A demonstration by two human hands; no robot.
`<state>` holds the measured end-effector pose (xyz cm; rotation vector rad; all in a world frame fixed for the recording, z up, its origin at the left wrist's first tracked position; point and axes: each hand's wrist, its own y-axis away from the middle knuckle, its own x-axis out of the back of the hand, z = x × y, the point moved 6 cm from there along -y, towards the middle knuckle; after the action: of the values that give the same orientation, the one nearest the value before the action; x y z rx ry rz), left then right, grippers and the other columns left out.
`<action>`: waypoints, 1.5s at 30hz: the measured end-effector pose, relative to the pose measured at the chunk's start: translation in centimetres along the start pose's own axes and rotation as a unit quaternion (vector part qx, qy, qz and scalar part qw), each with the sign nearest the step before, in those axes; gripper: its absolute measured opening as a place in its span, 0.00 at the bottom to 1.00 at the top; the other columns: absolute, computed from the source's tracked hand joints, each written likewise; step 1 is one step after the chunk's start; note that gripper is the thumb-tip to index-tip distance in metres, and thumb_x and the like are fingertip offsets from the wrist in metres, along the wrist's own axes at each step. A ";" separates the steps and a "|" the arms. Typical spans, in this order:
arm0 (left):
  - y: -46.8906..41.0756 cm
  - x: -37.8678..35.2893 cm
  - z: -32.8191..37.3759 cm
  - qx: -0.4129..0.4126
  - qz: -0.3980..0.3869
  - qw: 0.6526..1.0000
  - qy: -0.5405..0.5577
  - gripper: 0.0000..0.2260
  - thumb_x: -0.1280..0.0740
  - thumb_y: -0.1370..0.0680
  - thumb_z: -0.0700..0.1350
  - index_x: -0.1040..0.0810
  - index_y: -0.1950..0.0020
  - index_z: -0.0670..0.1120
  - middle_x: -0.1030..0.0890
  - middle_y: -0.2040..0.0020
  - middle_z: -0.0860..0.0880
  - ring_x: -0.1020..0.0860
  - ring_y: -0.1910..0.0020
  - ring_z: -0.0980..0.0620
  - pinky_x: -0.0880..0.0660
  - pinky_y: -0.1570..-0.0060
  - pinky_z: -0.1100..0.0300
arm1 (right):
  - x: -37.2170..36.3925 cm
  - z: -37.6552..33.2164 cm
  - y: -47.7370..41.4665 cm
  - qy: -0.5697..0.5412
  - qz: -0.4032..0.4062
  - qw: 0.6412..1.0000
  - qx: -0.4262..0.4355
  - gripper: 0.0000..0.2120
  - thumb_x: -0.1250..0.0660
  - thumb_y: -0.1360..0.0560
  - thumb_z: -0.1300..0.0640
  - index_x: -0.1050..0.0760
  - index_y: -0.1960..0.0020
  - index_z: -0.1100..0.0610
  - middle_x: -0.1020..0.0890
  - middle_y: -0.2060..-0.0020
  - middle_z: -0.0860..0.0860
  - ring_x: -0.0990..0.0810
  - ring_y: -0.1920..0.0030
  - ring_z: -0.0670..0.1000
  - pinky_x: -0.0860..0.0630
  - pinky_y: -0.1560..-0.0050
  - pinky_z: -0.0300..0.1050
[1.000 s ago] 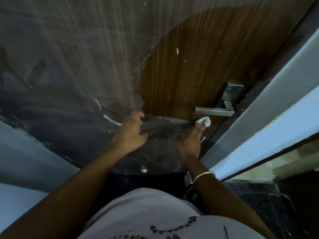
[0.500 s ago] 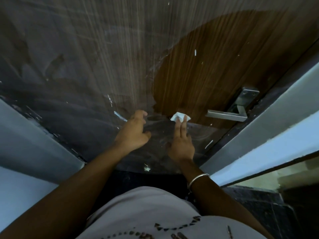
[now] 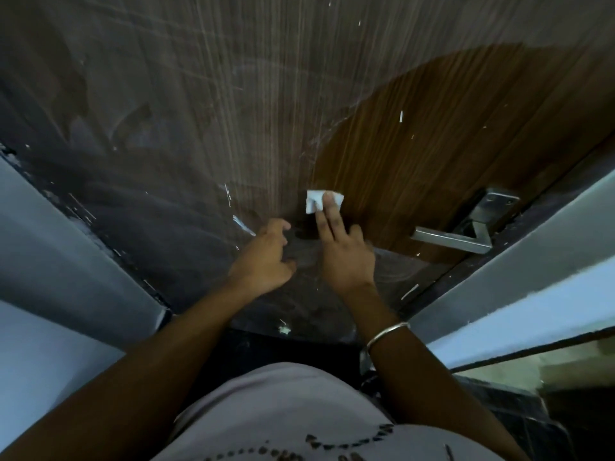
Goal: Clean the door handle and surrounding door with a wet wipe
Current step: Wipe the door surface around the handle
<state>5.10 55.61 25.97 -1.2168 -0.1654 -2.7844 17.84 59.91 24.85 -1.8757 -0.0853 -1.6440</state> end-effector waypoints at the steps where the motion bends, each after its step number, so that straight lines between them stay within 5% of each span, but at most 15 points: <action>1: 0.1 -0.2 0.0 0.001 -0.002 1.000 -0.002 0.27 0.30 0.29 0.41 0.37 0.33 0.46 0.28 0.42 0.47 0.26 0.46 0.50 0.30 0.51 0.59 | 0.2 0.0 -0.4 0.001 0.012 1.000 0.008 0.36 0.35 0.34 0.61 0.39 0.27 0.55 0.43 0.25 0.51 0.27 0.61 0.58 0.25 0.68 0.50; 8: 0.0 0.0 0.6 -0.017 0.004 1.000 0.004 0.26 0.30 0.30 0.40 0.36 0.34 0.46 0.28 0.43 0.47 0.30 0.51 0.56 0.32 0.52 0.61 | -3.9 -0.5 2.8 -0.008 -0.091 0.994 0.060 0.35 0.35 0.30 0.63 0.42 0.25 0.53 0.49 0.24 0.46 0.22 0.57 0.61 0.24 0.66 0.50; 12: 0.0 0.4 0.5 -0.021 0.021 1.000 0.005 0.28 0.30 0.30 0.41 0.36 0.33 0.45 0.27 0.42 0.45 0.29 0.51 0.54 0.30 0.51 0.59 | 0.7 -0.9 -0.2 0.004 -0.009 0.999 0.033 0.38 0.29 0.33 0.59 0.41 0.27 0.55 0.47 0.24 0.50 0.26 0.60 0.57 0.30 0.70 0.44; 16: 0.0 0.5 1.1 -0.037 0.030 0.999 0.003 0.21 0.31 0.30 0.41 0.34 0.40 0.43 0.26 0.46 0.45 0.24 0.52 0.48 0.24 0.52 0.51 | 7.0 -1.0 -4.1 -0.023 0.095 0.995 -0.009 0.39 0.32 0.30 0.52 0.47 0.24 0.56 0.49 0.24 0.53 0.26 0.59 0.55 0.26 0.68 0.45; 23: -0.1 1.4 1.8 -0.050 0.050 0.997 0.026 0.26 0.31 0.29 0.40 0.36 0.34 0.46 0.27 0.43 0.47 0.26 0.47 0.51 0.25 0.48 0.54 | 2.4 -1.9 -1.3 0.012 -0.011 0.998 0.053 0.37 0.28 0.36 0.58 0.36 0.28 0.54 0.44 0.24 0.48 0.29 0.68 0.53 0.37 0.75 0.39; 28: 0.0 2.0 2.7 -0.066 0.071 0.994 0.047 0.25 0.31 0.30 0.39 0.36 0.35 0.43 0.26 0.44 0.46 0.25 0.48 0.47 0.29 0.51 0.59 | 8.7 -0.9 -4.2 -0.015 0.087 0.996 0.001 0.40 0.30 0.32 0.53 0.45 0.25 0.55 0.47 0.24 0.52 0.26 0.62 0.54 0.35 0.70 0.40; 32: -0.2 2.4 4.2 -0.087 0.063 0.991 0.083 0.26 0.30 0.29 0.42 0.37 0.35 0.49 0.26 0.46 0.52 0.25 0.50 0.55 0.25 0.49 0.57 | 15.0 1.4 -6.3 -0.049 0.192 0.977 -0.077 0.39 0.33 0.29 0.52 0.49 0.24 0.57 0.49 0.24 0.56 0.22 0.56 0.56 0.25 0.66 0.43; 36: -0.8 3.2 5.2 -0.099 0.087 0.985 0.111 0.22 0.29 0.30 0.43 0.35 0.41 0.50 0.23 0.50 0.50 0.22 0.54 0.53 0.22 0.54 0.48 | 13.4 -1.7 -6.5 -0.044 0.137 0.990 0.006 0.38 0.32 0.31 0.53 0.45 0.25 0.56 0.49 0.24 0.53 0.23 0.61 0.54 0.27 0.70 0.42; 39: -1.0 3.5 5.4 -0.101 0.091 0.984 0.111 0.21 0.29 0.30 0.44 0.35 0.42 0.49 0.23 0.48 0.49 0.22 0.53 0.53 0.22 0.55 0.52 | 12.1 -2.7 -6.5 -0.028 0.102 0.994 0.034 0.37 0.34 0.30 0.52 0.46 0.25 0.53 0.51 0.23 0.49 0.25 0.62 0.53 0.29 0.71 0.41; 42: -0.9 4.0 4.8 -0.102 0.094 0.984 0.113 0.26 0.30 0.29 0.41 0.37 0.36 0.51 0.26 0.46 0.52 0.24 0.53 0.55 0.25 0.55 0.59 | 14.4 0.4 -6.3 -0.037 0.166 0.984 -0.048 0.39 0.32 0.30 0.50 0.48 0.25 0.52 0.46 0.24 0.53 0.22 0.57 0.56 0.26 0.66 0.43; 45: -0.9 4.4 4.7 -0.100 0.100 0.983 0.119 0.26 0.31 0.29 0.39 0.37 0.34 0.48 0.28 0.47 0.53 0.26 0.57 0.56 0.30 0.59 0.63 | 16.6 4.5 -5.6 -0.111 0.248 0.946 -0.179 0.40 0.32 0.28 0.51 0.51 0.24 0.55 0.46 0.25 0.59 0.27 0.40 0.59 0.25 0.56 0.47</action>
<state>5.40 56.98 32.30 -0.8650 0.2475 -2.7871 22.93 60.78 42.23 -2.1200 0.5840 -1.1522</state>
